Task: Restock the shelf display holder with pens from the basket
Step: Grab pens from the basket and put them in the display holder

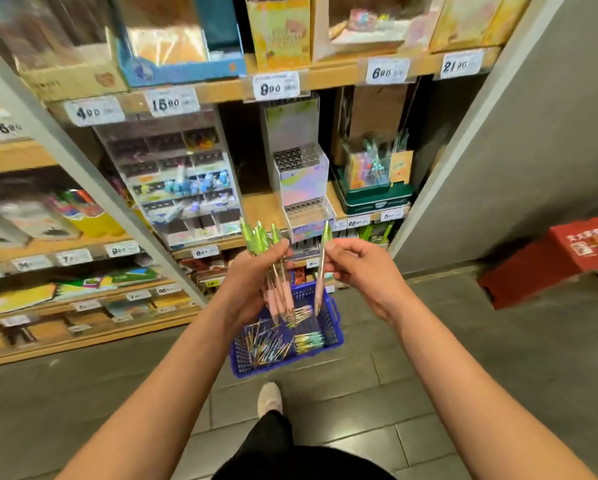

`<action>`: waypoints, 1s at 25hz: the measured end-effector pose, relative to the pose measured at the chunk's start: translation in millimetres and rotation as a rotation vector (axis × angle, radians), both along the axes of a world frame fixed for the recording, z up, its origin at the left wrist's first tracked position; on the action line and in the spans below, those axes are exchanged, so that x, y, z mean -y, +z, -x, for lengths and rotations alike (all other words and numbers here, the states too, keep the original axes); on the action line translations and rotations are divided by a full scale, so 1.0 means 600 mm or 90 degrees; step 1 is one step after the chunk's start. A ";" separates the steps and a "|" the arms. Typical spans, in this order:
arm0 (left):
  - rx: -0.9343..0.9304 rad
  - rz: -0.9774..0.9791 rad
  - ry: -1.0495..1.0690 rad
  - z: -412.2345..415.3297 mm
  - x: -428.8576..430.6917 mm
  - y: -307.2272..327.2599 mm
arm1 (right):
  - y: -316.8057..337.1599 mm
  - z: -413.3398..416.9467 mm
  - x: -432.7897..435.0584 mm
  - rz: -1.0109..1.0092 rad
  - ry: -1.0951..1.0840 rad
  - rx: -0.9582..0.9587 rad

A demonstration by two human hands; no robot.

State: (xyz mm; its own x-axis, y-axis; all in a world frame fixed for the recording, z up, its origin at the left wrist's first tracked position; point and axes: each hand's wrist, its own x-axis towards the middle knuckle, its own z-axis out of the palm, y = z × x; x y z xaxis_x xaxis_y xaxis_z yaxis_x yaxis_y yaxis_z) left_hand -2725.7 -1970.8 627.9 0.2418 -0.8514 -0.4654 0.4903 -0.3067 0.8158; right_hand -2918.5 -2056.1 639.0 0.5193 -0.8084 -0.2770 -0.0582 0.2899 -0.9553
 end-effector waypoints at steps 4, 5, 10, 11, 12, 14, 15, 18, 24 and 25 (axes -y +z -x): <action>0.010 -0.014 -0.028 -0.052 0.039 0.031 | 0.024 -0.061 0.038 0.008 -0.002 0.008; 0.013 -0.021 -0.031 -0.067 0.050 0.037 | 0.029 -0.078 0.049 0.009 -0.004 0.007; 0.053 -0.023 -0.027 -0.146 0.110 0.040 | 0.028 -0.155 0.109 0.010 -0.037 0.005; 0.058 -0.021 -0.030 -0.156 0.122 0.039 | 0.024 -0.165 0.122 0.009 -0.042 0.000; 0.055 -0.028 -0.027 -0.161 0.131 0.039 | 0.020 -0.173 0.133 0.007 -0.044 -0.009; 0.044 -0.049 -0.013 -0.170 0.150 0.036 | 0.013 -0.188 0.158 -0.003 -0.047 -0.022; 0.042 -0.054 -0.010 -0.174 0.162 0.031 | 0.009 -0.196 0.174 -0.012 -0.048 -0.022; 0.033 -0.057 0.021 -0.180 0.199 0.010 | -0.008 -0.215 0.229 -0.029 -0.034 -0.018; -0.016 -0.043 0.120 -0.162 0.274 -0.039 | -0.058 -0.232 0.330 0.002 0.013 -0.036; -0.033 -0.048 0.143 -0.156 0.285 -0.049 | -0.066 -0.231 0.348 0.013 0.021 -0.046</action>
State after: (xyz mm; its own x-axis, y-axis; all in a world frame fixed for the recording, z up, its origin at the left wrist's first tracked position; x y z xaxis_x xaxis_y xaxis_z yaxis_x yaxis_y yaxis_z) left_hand -2632.3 -2141.6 598.8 0.3954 -0.7414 -0.5422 0.5932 -0.2446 0.7670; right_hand -2779.6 -2265.0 599.6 0.5248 -0.7975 -0.2976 -0.1357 0.2667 -0.9542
